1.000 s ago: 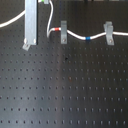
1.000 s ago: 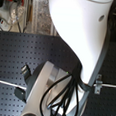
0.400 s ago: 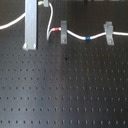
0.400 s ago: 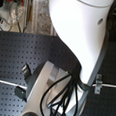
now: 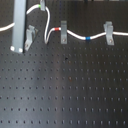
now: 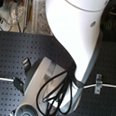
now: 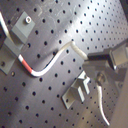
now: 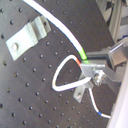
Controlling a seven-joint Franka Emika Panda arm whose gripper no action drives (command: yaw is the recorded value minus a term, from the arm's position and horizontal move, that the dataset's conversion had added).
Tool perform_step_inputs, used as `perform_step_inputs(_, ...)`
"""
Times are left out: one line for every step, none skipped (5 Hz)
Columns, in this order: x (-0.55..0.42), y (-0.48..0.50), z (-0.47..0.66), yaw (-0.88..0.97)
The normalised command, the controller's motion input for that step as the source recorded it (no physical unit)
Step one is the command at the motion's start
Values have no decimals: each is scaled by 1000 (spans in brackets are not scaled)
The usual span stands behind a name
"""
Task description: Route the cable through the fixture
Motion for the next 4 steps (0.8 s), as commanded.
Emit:
perform_step_inputs(-219, -38, 173, 657)
perform_step_inputs(-279, -19, 268, 608)
perform_step_inputs(-350, 72, 358, 349)
perform_step_inputs(-330, 130, 320, 237)
